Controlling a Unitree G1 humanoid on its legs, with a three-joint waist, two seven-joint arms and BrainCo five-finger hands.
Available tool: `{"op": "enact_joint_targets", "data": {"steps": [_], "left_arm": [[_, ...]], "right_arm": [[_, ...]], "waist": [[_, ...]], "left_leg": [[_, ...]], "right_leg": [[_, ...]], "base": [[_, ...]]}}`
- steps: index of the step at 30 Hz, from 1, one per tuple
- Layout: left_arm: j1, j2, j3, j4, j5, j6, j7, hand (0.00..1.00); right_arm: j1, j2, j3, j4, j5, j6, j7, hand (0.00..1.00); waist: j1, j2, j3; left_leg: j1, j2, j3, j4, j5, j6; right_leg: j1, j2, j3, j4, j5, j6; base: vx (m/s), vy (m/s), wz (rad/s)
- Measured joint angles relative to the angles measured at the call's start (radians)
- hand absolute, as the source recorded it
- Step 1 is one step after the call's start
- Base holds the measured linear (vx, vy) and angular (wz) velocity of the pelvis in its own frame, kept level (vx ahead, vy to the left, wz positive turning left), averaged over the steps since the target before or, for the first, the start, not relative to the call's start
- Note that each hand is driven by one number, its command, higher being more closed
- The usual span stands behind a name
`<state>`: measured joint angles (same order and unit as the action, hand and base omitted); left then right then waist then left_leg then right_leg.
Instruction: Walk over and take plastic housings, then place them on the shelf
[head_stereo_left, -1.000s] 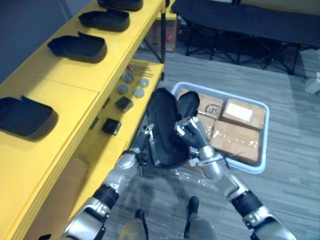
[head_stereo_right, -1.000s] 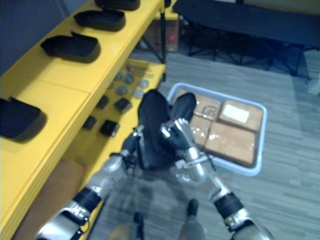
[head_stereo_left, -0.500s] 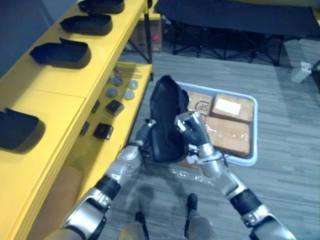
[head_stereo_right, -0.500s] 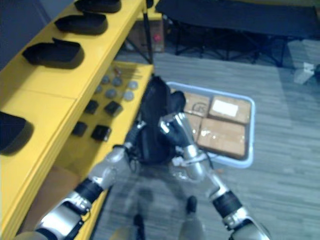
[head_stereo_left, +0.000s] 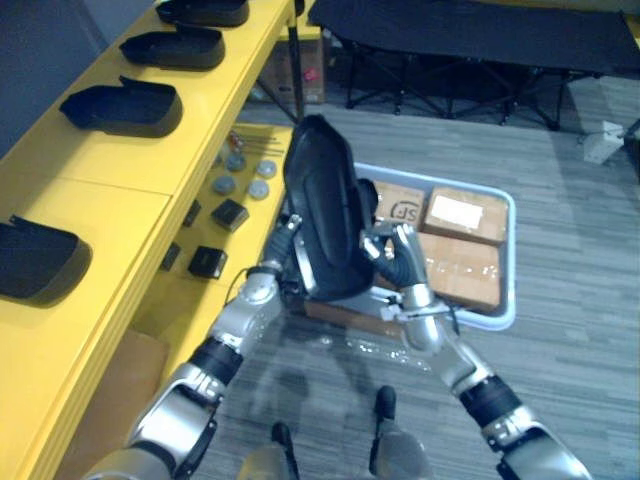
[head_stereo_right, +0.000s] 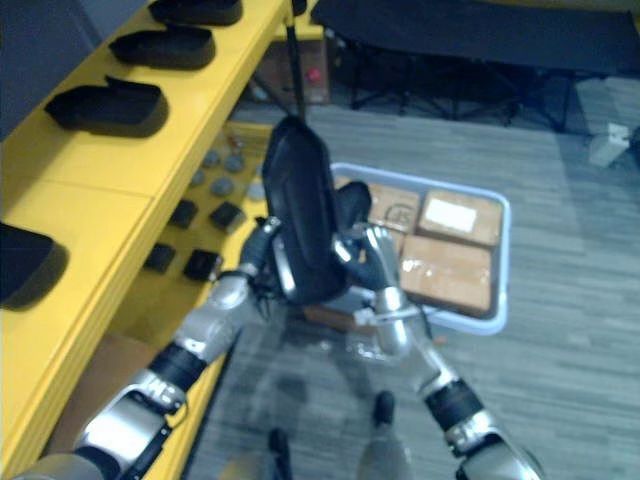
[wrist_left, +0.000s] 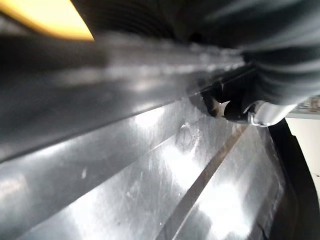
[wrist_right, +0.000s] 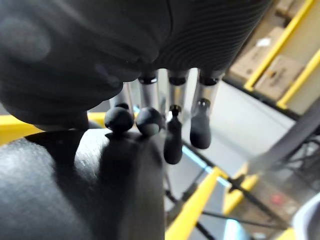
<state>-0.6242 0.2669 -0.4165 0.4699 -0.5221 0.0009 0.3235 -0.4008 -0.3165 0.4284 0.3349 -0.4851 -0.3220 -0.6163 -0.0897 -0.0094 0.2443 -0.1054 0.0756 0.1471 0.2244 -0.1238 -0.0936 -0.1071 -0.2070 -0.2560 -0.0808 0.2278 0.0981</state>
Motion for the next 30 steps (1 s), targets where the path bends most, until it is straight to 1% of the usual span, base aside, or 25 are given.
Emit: {"op": "enact_joint_targets", "data": {"steps": [2,3,4,7,9,10,12,14,15,16,18,20,23,25,26,27,28,30], "left_arm": [[-0.010,-0.006,0.027,-0.003,0.060,-0.003,0.037,1.00],[-0.021,-0.011,0.050,-0.024,0.107,-0.011,0.070,1.00],[-0.029,-0.011,0.063,-0.034,0.132,-0.017,0.089,1.00],[-0.047,-0.024,0.097,-0.037,0.195,-0.022,0.134,1.00],[-0.047,-0.040,0.120,-0.037,0.227,-0.023,0.150,1.00],[-0.047,-0.043,0.134,-0.039,0.255,-0.023,0.170,1.00],[-0.047,-0.041,0.152,-0.063,0.273,-0.023,0.187,1.00],[-0.047,-0.042,0.178,-0.079,0.339,-0.023,0.222,1.00],[-0.048,-0.041,0.184,-0.081,0.349,-0.023,0.230,1.00],[-0.048,-0.042,0.199,-0.086,0.377,-0.023,0.250,1.00],[-0.050,-0.040,0.226,-0.096,0.392,-0.023,0.278,1.00],[-0.056,-0.039,0.258,-0.111,0.447,-0.022,0.316,1.00],[-0.069,-0.038,0.268,-0.114,0.529,-0.012,0.355,1.00],[-0.083,-0.038,0.267,-0.114,0.574,0.006,0.376,1.00],[-0.087,-0.036,0.269,-0.114,0.601,0.019,0.384,1.00],[-0.089,-0.036,0.274,-0.114,0.628,0.025,0.397,1.00],[-0.089,-0.036,0.275,-0.114,0.634,0.026,0.399,1.00],[-0.089,-0.036,0.288,-0.114,0.695,0.035,0.418,1.00]], "right_arm": [[-0.020,0.003,-0.007,0.021,0.000,0.025,-0.004,0.00],[-0.044,0.007,-0.008,0.031,0.003,0.047,-0.019,0.00],[-0.056,0.010,-0.011,0.031,0.004,0.058,-0.022,0.00],[-0.065,0.017,-0.014,0.049,0.016,0.091,-0.040,0.00],[-0.066,0.023,-0.016,0.063,0.032,0.105,-0.043,0.00],[-0.075,0.030,-0.016,0.072,0.033,0.111,-0.043,0.00],[-0.084,0.038,-0.018,0.073,0.040,0.122,-0.045,0.00],[-0.084,0.050,-0.025,0.079,0.043,0.134,-0.046,0.00],[-0.083,0.050,-0.029,0.080,0.044,0.134,-0.047,0.00],[-0.083,0.050,-0.044,0.084,0.048,0.135,-0.054,0.00],[-0.083,0.049,-0.080,0.097,0.053,0.150,-0.066,0.00],[-0.077,0.040,-0.115,0.112,0.079,0.168,-0.081,0.00],[-0.076,0.039,-0.125,0.112,0.103,0.168,-0.087,0.00],[-0.076,0.039,-0.131,0.109,0.160,0.144,-0.082,0.00],[-0.076,0.040,-0.138,0.098,0.208,0.123,-0.073,0.00],[-0.073,0.039,-0.149,0.061,0.267,0.098,-0.045,0.00],[-0.073,0.040,-0.152,0.053,0.277,0.093,-0.039,0.00],[-0.050,0.040,-0.179,-0.050,0.380,0.051,0.039,0.00]], "waist": [[0.001,0.000,0.011],[0.003,0.000,0.033],[0.005,0.001,0.047],[0.014,0.003,0.055],[0.025,0.005,0.056],[0.025,0.005,0.060],[0.026,0.005,0.071],[0.027,0.007,0.074],[0.028,0.007,0.075],[0.028,0.007,0.075],[0.028,0.010,0.076],[0.028,0.015,0.079],[0.028,0.018,0.081],[0.027,0.018,0.081],[0.025,0.018,0.081],[0.022,0.018,0.081],[0.022,0.018,0.081],[0.023,0.018,0.081]], "left_leg": [[0.000,0.000,-0.003,0.003,0.000,0.000],[-0.004,0.000,-0.006,0.009,-0.001,0.001],[-0.005,0.001,-0.007,0.012,-0.001,0.001],[-0.018,0.000,-0.021,0.015,-0.001,0.001],[-0.019,0.000,-0.024,0.014,-0.001,0.001],[-0.019,-0.002,-0.026,0.014,-0.001,0.001],[-0.019,-0.003,-0.026,0.014,-0.002,0.003],[-0.020,-0.006,-0.026,0.015,-0.005,0.006],[-0.020,-0.006,-0.026,0.016,-0.006,0.006],[-0.020,-0.009,-0.026,0.019,-0.008,0.007],[-0.022,-0.009,-0.025,0.031,-0.016,0.007],[-0.024,-0.011,-0.025,0.032,-0.017,0.008],[-0.026,-0.010,-0.025,0.032,-0.017,0.008],[-0.027,-0.009,-0.025,0.032,-0.017,0.008],[-0.027,-0.010,-0.024,0.032,-0.017,0.008],[-0.027,-0.010,-0.023,0.031,-0.017,0.007],[-0.027,-0.009,-0.023,0.031,-0.018,0.007],[-0.026,-0.008,-0.023,0.031,-0.018,0.007]], "right_leg": [[0.003,0.000,-0.003,0.000,0.000,0.000],[0.004,0.000,-0.007,0.000,0.000,0.001],[0.005,0.000,-0.008,0.000,0.000,0.001],[0.001,0.001,-0.021,0.000,0.004,0.006],[0.002,0.002,-0.022,0.000,0.004,0.007],[0.003,0.005,-0.023,0.001,0.004,0.007],[0.004,0.004,-0.023,0.001,0.005,0.007],[0.003,0.002,-0.022,0.001,0.005,0.008],[0.003,0.002,-0.022,0.001,0.005,0.008],[0.004,0.002,-0.021,0.001,0.005,0.008],[0.006,0.002,-0.020,0.001,0.005,0.008],[0.005,0.000,-0.019,0.001,0.005,0.008],[0.003,0.001,-0.019,0.000,0.005,0.008],[0.001,0.002,-0.019,0.000,0.005,0.007],[0.001,0.002,-0.018,0.000,0.005,0.007],[0.001,0.002,-0.018,0.000,0.005,0.007],[0.001,0.002,-0.017,0.000,0.005,0.007],[0.001,0.005,-0.016,0.000,0.005,0.007]], "base": [[0.00,0.000,0.02],[-0.02,-0.001,0.05],[-0.03,-0.002,0.05],[0.01,-0.005,0.11],[0.04,-0.008,0.06],[0.03,-0.009,0.04],[0.00,0.000,0.00],[0.00,0.000,0.00],[0.00,0.000,0.00],[0.00,0.000,0.00],[0.00,0.000,0.00],[0.00,0.000,0.00],[0.00,0.000,0.00],[0.00,0.000,0.00],[0.00,0.000,0.00],[0.00,0.000,0.00],[0.00,0.000,0.00],[0.00,0.000,0.00]]}}
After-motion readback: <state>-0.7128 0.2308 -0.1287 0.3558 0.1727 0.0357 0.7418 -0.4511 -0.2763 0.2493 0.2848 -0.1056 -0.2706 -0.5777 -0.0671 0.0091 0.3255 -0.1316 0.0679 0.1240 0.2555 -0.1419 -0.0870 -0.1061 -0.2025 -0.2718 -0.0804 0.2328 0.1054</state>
